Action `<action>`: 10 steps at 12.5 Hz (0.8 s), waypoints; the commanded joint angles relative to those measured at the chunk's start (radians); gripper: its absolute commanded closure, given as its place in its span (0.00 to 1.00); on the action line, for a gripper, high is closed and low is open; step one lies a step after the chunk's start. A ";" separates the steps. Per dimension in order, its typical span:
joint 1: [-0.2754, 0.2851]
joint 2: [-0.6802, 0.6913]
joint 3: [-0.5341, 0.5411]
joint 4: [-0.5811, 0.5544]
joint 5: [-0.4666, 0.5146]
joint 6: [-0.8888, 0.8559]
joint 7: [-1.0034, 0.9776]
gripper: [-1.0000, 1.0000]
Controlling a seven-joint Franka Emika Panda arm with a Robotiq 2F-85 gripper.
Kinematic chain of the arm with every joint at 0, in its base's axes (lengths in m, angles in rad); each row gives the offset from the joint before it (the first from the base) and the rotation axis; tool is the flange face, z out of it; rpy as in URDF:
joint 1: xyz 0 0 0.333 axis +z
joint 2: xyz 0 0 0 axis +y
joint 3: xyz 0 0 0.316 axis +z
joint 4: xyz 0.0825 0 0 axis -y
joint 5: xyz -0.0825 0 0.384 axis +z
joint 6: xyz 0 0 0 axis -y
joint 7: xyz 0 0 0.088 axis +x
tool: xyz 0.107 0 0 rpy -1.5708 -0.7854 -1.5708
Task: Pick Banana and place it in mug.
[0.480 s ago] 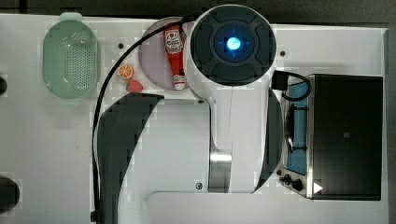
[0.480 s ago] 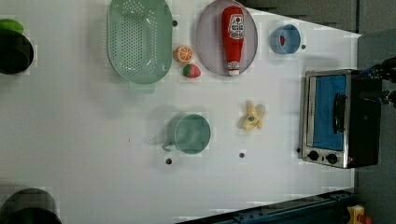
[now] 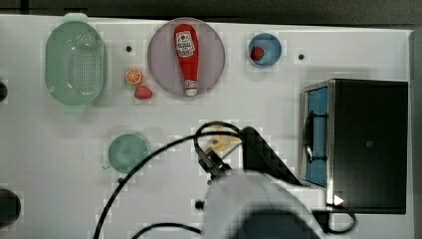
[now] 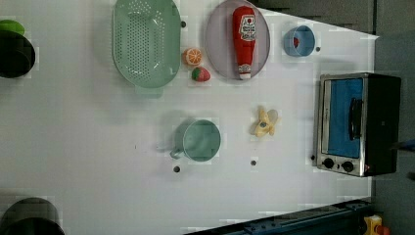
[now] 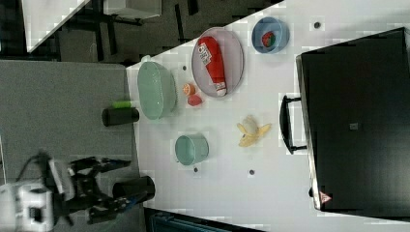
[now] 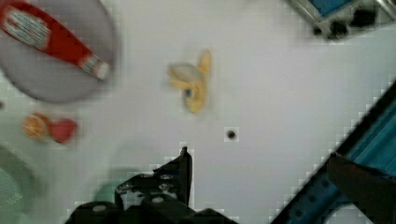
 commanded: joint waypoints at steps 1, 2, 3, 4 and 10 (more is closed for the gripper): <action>-0.004 0.114 -0.004 -0.080 0.014 0.105 -0.021 0.00; -0.004 0.138 -0.003 -0.116 0.014 0.169 -0.051 0.00; -0.004 0.166 -0.003 -0.153 0.014 0.238 -0.100 0.00; -0.004 0.197 -0.003 -0.189 0.014 0.306 -0.154 0.00; -0.004 0.449 -0.003 -0.342 0.014 0.729 -0.374 0.00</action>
